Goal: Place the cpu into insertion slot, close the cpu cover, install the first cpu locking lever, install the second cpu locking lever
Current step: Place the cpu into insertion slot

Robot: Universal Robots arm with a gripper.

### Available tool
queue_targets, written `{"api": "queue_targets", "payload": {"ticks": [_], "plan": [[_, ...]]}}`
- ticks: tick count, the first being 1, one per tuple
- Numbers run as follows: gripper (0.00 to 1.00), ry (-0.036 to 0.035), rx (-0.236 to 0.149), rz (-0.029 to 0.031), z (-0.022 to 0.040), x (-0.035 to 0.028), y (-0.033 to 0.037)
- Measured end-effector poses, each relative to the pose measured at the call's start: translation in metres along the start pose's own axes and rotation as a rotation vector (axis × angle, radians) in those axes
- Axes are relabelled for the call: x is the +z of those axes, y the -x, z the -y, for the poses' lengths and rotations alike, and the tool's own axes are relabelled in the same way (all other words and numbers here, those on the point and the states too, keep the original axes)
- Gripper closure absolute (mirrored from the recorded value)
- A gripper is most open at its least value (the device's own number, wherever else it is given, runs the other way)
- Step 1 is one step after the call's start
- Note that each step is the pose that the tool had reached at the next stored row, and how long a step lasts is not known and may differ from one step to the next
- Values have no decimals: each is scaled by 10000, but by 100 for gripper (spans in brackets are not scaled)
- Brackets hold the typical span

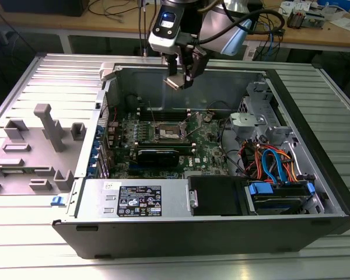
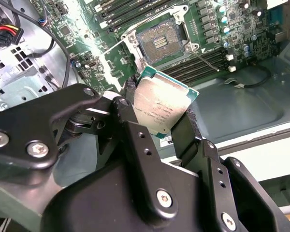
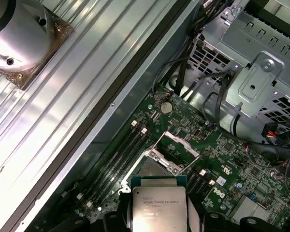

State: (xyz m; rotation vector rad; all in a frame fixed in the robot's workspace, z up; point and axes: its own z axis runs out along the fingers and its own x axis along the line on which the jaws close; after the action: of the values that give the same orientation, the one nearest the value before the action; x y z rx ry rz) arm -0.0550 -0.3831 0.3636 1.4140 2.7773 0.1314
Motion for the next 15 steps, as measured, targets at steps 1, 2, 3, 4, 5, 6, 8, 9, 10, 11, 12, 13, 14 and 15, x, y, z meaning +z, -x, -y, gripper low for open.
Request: {"api": "queue_targets", "payload": {"ticks": [1, 2, 3, 4, 5, 6, 8, 9, 10, 11, 12, 13, 14, 15], "plan": [[45, 3, 152, 13, 0, 0, 0], [45, 4, 200, 17, 0, 0, 0], [45, 4, 236, 20, 0, 0, 0], [45, 5, 273, 23, 0, 0, 0], [45, 6, 310, 26, 0, 0, 0], [45, 7, 345, 29, 0, 0, 0], [45, 8, 426, 36, 0, 0, 0], [45, 9, 469, 40, 0, 0, 0], [45, 10, 524, 44, 0, 0, 0], [45, 11, 585, 50, 0, 0, 0], [45, 12, 633, 54, 0, 0, 0], [45, 13, 663, 57, 0, 0, 0], [45, 13, 691, 59, 0, 0, 0], [45, 14, 737, 63, 0, 0, 0]]}}
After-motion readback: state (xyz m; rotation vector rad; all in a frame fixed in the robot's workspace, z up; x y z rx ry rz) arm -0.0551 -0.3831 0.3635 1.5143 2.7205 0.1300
